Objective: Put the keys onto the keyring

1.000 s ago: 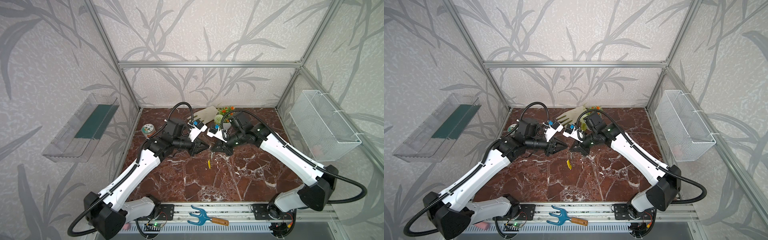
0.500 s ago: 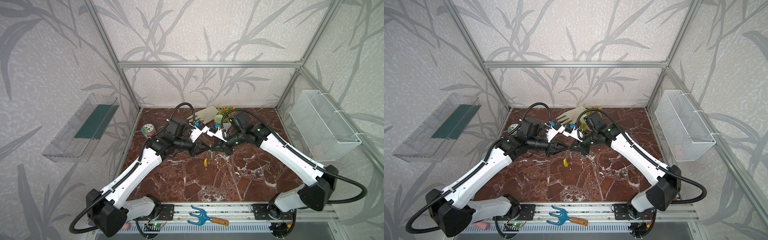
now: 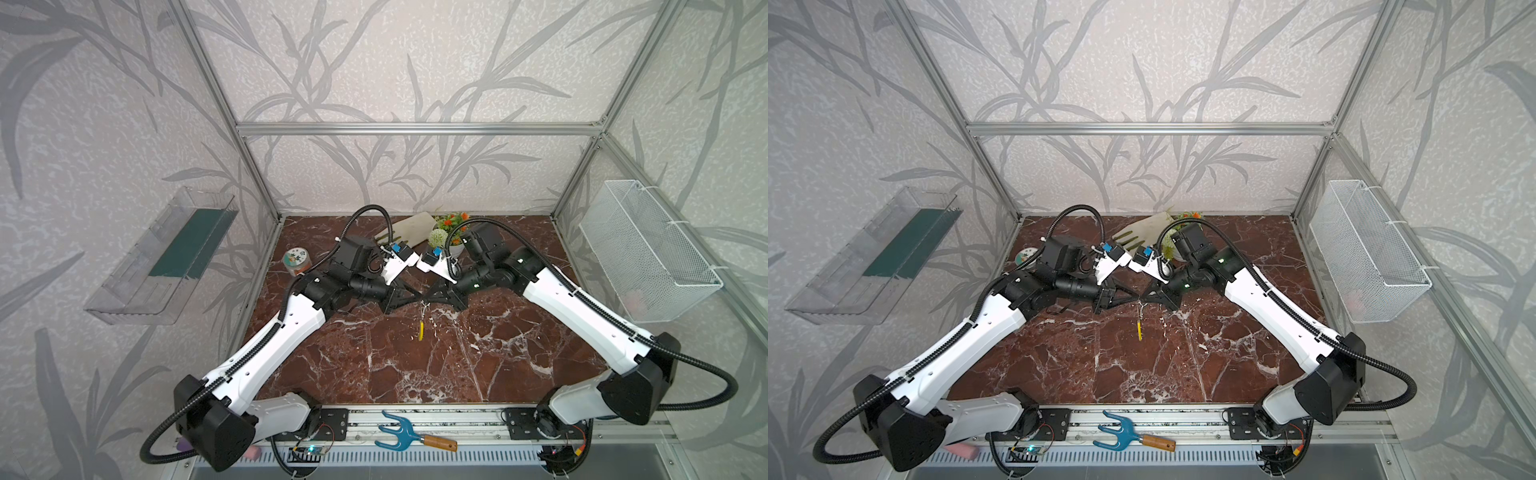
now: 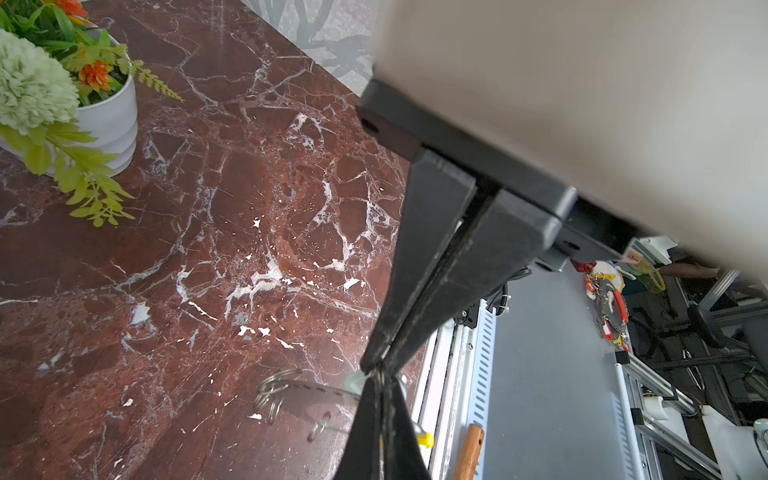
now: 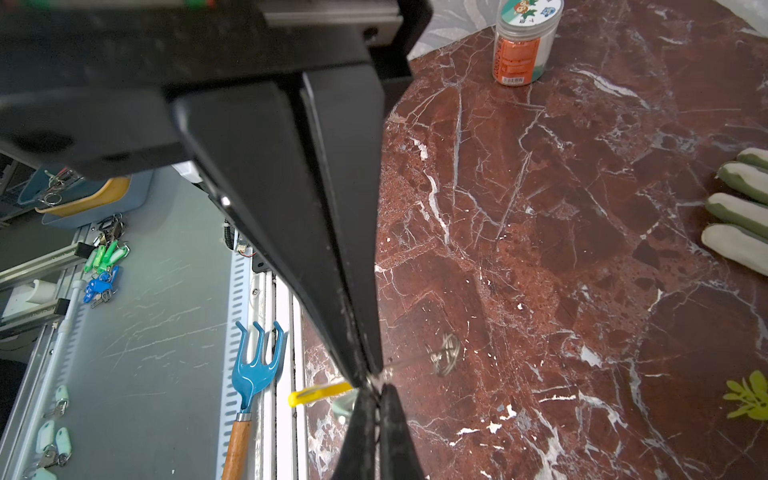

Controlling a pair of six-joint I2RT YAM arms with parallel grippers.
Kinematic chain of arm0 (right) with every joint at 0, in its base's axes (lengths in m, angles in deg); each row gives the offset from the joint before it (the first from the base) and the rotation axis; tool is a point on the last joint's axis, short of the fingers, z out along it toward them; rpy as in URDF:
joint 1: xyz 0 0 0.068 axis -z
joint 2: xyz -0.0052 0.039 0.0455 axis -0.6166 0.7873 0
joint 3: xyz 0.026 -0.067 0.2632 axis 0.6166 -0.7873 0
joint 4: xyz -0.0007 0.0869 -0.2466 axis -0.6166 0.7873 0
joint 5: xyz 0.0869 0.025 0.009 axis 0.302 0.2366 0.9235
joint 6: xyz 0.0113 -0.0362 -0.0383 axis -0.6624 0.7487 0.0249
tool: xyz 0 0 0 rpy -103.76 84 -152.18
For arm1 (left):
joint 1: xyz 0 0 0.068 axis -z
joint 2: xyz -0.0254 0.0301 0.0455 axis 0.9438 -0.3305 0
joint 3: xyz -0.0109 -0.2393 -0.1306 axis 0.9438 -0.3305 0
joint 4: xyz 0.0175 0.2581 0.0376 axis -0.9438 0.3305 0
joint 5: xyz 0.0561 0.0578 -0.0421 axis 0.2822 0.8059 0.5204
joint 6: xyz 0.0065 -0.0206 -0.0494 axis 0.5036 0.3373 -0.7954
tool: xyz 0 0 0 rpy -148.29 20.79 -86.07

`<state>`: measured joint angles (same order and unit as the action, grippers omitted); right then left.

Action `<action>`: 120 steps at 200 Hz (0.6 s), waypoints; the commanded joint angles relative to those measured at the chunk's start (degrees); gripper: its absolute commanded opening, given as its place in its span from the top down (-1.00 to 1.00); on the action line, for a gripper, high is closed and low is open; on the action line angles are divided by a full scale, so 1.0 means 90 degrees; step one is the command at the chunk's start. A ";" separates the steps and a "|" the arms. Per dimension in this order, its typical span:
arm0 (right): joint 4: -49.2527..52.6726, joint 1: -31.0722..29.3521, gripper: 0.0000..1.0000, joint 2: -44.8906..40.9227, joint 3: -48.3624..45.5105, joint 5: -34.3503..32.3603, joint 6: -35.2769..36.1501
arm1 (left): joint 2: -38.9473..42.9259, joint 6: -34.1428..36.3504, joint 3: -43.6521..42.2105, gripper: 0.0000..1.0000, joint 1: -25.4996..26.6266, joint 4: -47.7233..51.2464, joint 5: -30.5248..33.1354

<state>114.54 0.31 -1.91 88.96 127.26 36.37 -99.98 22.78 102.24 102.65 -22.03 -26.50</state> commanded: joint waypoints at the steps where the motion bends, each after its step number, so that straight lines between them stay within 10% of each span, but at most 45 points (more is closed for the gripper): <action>1: -0.0540 0.0114 0.88 -0.0395 -0.0138 0.0252 -0.0379 | 0.0180 0.0008 -0.0104 1.00 0.0049 -0.0400 0.0116; 120: -0.5006 0.1157 0.41 -0.1740 -0.2267 0.0750 -0.4381 | 0.0962 -0.0875 -0.0831 1.00 0.0044 -0.3331 0.0957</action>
<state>82.72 10.30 -16.57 70.36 131.82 8.63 -93.38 16.69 95.35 102.91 -41.94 -18.30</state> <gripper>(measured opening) 0.291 0.049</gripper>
